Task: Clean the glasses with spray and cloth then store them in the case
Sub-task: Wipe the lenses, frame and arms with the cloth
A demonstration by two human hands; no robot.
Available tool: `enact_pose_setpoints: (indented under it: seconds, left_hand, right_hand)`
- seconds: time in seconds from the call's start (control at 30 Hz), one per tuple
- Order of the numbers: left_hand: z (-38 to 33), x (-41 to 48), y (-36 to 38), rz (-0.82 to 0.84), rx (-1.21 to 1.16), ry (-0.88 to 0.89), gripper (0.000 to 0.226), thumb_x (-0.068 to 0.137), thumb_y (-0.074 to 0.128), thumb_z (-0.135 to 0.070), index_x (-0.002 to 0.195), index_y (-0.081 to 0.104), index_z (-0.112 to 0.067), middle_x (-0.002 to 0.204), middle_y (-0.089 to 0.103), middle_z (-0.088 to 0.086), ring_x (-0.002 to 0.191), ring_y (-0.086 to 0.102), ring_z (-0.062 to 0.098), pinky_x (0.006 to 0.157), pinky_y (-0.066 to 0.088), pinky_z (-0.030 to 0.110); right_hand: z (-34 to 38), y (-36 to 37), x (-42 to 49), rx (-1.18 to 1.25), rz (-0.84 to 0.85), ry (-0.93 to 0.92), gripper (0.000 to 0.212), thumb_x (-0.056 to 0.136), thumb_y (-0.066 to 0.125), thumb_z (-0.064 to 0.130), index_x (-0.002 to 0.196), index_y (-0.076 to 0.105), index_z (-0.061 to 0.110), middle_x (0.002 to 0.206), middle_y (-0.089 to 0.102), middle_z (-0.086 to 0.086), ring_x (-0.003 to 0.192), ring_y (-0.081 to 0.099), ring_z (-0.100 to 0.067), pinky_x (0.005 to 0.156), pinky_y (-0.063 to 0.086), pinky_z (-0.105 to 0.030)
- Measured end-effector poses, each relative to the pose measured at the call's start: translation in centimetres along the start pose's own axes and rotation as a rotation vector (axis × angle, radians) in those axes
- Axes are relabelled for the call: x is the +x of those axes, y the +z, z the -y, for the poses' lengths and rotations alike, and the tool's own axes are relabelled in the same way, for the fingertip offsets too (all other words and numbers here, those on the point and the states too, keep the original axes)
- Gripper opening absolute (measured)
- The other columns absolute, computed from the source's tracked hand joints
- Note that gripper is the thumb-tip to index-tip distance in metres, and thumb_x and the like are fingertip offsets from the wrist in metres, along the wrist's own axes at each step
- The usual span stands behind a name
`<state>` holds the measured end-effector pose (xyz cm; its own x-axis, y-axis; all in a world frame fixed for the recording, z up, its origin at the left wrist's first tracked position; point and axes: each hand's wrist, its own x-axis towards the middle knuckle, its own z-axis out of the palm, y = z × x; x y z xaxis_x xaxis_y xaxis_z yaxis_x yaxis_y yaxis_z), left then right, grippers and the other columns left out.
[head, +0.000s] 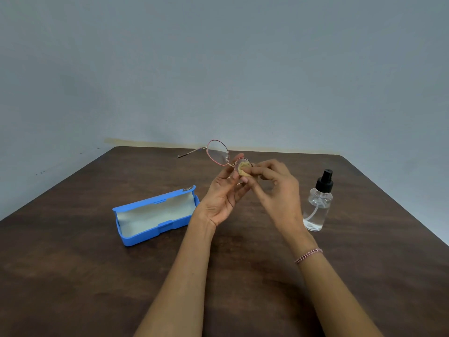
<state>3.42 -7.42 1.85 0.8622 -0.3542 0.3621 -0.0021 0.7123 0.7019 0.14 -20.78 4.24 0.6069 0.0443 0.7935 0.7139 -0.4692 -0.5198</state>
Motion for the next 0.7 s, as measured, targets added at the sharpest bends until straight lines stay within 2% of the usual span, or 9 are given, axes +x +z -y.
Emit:
enact_pose_setpoints:
  seconds: [0.13, 0.2, 0.27, 0.37, 0.47, 0.6, 0.7]
  left_hand:
    - [0.14, -0.11, 0.12, 0.015, 0.022, -0.039, 0.057, 0.056, 0.089, -0.029, 0.110, 0.070, -0.024, 0.104, 0.070, 0.001, 0.089, 0.068, 0.010, 0.077, 0.056, 0.022]
    - [0.13, -0.18, 0.12, 0.011, 0.036, -0.043, 0.058, 0.056, 0.089, -0.030, 0.110, 0.070, -0.025, 0.100, 0.070, 0.001, 0.092, 0.068, 0.011, 0.078, 0.056, 0.023]
    - [-0.03, -0.29, 0.08, 0.006, 0.026, -0.025, 0.057, 0.055, 0.089, -0.030, 0.109, 0.071, -0.025, 0.095, 0.071, 0.000, 0.084, 0.068, 0.008, 0.075, 0.056, 0.022]
    - [-0.19, -0.37, 0.06, -0.003, 0.012, -0.003, 0.058, 0.053, 0.090, -0.030, 0.107, 0.071, -0.024, 0.097, 0.069, 0.000, 0.073, 0.066, 0.005, 0.071, 0.056, 0.021]
    - [-0.14, -0.31, 0.05, -0.007, 0.047, -0.014, 0.057, 0.052, 0.090, -0.031, 0.106, 0.072, -0.025, 0.096, 0.070, 0.000, 0.079, 0.068, 0.007, 0.070, 0.057, 0.021]
    - [0.17, -0.18, 0.07, -0.020, 0.116, -0.079, 0.055, 0.050, 0.091, -0.031, 0.101, 0.073, -0.022, 0.096, 0.071, 0.001, 0.087, 0.069, 0.013, 0.069, 0.057, 0.023]
    - [0.13, -0.24, 0.02, -0.038, 0.091, -0.065, 0.054, 0.051, 0.091, -0.026, 0.101, 0.073, -0.020, 0.089, 0.071, 0.001, 0.084, 0.069, 0.012, 0.069, 0.057, 0.025]
  right_hand:
    - [-0.12, -0.33, 0.09, 0.071, -0.048, 0.057, 0.019, 0.079, 0.074, 0.017, 0.096, 0.073, 0.024, 0.098, 0.057, 0.003, 0.089, 0.057, -0.004, 0.072, 0.046, -0.011]
    - [-0.02, -0.31, 0.02, 0.073, -0.038, 0.045, 0.020, 0.081, 0.071, 0.017, 0.100, 0.072, 0.023, 0.100, 0.057, 0.003, 0.093, 0.058, -0.007, 0.076, 0.049, -0.016]
    - [0.13, -0.11, -0.06, 0.055, -0.005, -0.005, 0.022, 0.082, 0.070, 0.014, 0.102, 0.072, 0.021, 0.100, 0.059, 0.003, 0.094, 0.058, -0.013, 0.080, 0.051, -0.023]
    - [0.37, -0.06, -0.07, 0.036, 0.006, -0.014, 0.020, 0.079, 0.073, 0.013, 0.097, 0.074, 0.021, 0.095, 0.063, 0.005, 0.086, 0.060, -0.010, 0.074, 0.047, -0.014]
    - [0.36, -0.22, 0.04, -0.019, -0.042, 0.053, 0.023, 0.076, 0.076, 0.016, 0.098, 0.072, 0.022, 0.087, 0.065, 0.008, 0.074, 0.059, -0.006, 0.066, 0.045, -0.011]
    - [0.25, -0.05, 0.05, -0.047, -0.086, 0.055, 0.031, 0.080, 0.071, 0.009, 0.110, 0.068, 0.017, 0.095, 0.057, 0.008, 0.075, 0.055, 0.003, 0.070, 0.043, -0.004]
    - [0.54, 0.14, -0.07, -0.030, -0.018, -0.033, 0.032, 0.083, 0.068, 0.005, 0.112, 0.068, 0.018, 0.101, 0.052, 0.010, 0.090, 0.056, -0.003, 0.079, 0.046, -0.010]
